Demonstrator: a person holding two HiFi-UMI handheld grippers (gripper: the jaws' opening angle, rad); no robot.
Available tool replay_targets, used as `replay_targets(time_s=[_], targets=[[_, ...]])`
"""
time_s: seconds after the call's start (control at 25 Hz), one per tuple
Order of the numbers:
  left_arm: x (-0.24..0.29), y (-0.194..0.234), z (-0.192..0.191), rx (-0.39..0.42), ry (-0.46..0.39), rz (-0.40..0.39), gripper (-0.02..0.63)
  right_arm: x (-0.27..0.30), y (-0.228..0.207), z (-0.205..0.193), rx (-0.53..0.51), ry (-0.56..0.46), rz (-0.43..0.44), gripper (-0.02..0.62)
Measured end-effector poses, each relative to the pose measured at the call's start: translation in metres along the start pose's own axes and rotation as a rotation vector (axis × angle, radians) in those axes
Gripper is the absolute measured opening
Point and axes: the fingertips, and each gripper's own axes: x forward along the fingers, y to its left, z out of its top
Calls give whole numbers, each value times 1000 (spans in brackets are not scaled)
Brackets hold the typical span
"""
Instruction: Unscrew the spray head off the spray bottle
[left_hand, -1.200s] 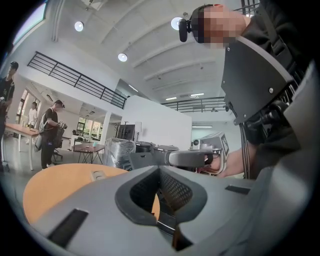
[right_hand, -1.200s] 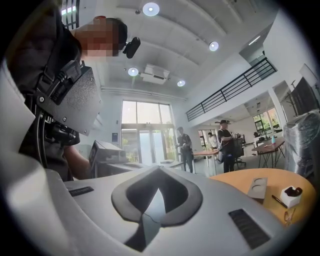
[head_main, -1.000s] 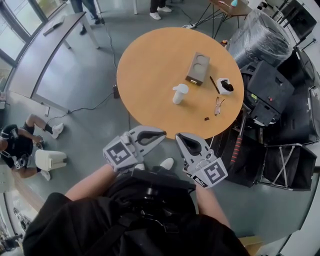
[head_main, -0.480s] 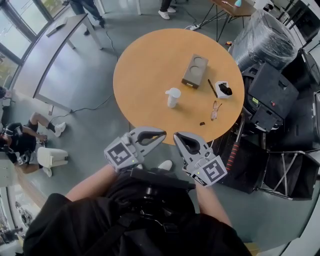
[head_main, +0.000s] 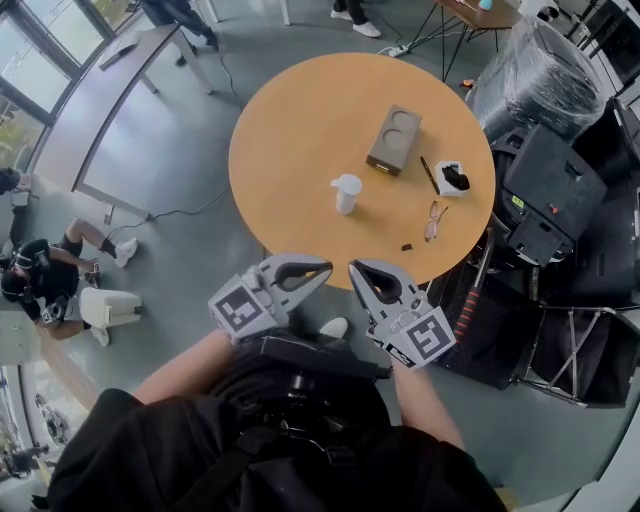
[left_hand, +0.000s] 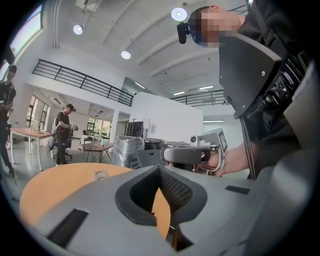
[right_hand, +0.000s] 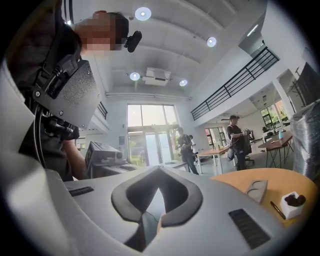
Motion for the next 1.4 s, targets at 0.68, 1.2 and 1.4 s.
replay_targets(time_s=[0.68, 1.2, 1.4], targets=[[-10, 110, 3, 20, -21, -114, 0, 89, -43, -9, -28, 54, -117, -8], [-9, 204, -2, 0, -45, -245, 0, 165, -99, -20, -31, 87, -279, -8], [-8, 228, -10, 61, -104, -274, 0, 174, -120, -31, -45, 97, -349, -8]])
